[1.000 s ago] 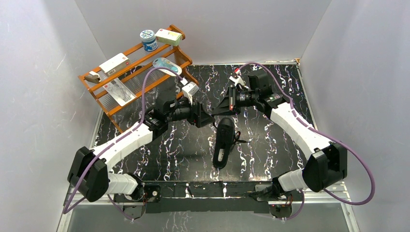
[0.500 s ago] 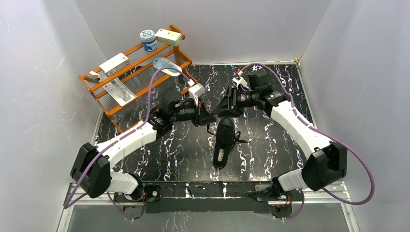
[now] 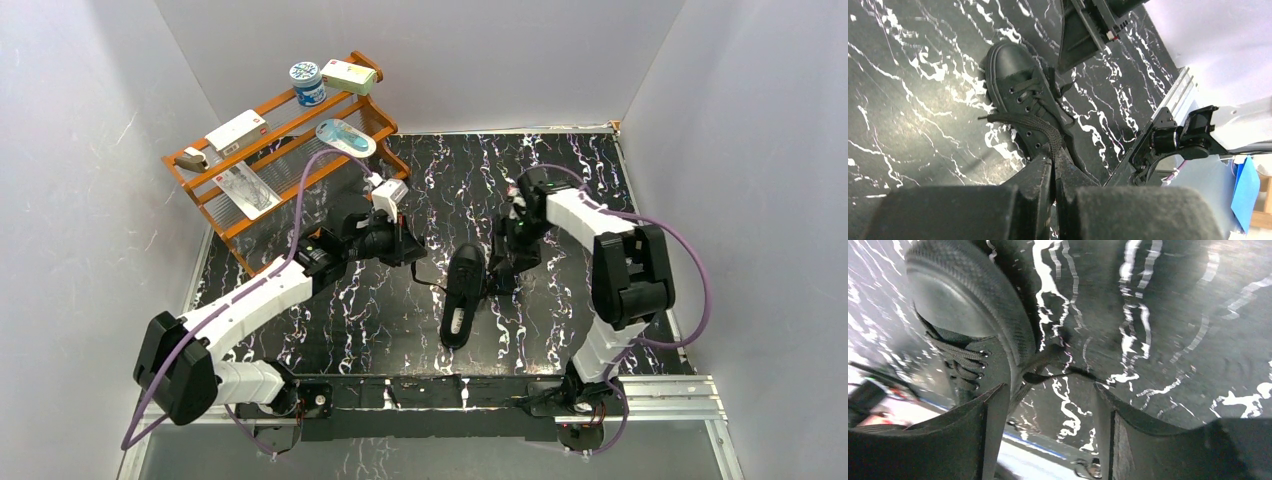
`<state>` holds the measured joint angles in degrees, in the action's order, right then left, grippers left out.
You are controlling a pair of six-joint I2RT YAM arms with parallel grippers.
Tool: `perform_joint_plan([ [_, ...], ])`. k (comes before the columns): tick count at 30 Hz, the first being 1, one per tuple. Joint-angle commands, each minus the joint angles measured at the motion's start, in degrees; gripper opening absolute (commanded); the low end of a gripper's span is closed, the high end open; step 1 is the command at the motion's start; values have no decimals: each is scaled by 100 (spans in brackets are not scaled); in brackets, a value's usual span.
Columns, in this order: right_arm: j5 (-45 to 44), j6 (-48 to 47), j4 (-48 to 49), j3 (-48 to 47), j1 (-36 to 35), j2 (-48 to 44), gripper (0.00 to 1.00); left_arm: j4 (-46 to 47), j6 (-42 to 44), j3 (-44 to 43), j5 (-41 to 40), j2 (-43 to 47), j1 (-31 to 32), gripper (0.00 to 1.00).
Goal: Tie the shoes
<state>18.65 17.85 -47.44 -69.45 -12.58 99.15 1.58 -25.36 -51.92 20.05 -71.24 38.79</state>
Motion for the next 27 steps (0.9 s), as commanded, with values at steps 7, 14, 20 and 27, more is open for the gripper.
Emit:
perform_joint_plan([
  [7, -1225, -642, 744, 359, -1111, 191, 54, -509, -280, -302, 69, -200, -11, 0],
  [14, -1114, -592, 853, 850, -1119, -7, 41, -597, -279, -440, 94, -302, -12, 0],
  [20, -899, -358, 1019, 1015, -1124, -138, 9, -681, -417, -400, -6, -197, -5, 0],
  [27, -1210, -308, 708, 768, -1115, -578, 0, -891, -389, -446, 149, -341, -12, 0],
])
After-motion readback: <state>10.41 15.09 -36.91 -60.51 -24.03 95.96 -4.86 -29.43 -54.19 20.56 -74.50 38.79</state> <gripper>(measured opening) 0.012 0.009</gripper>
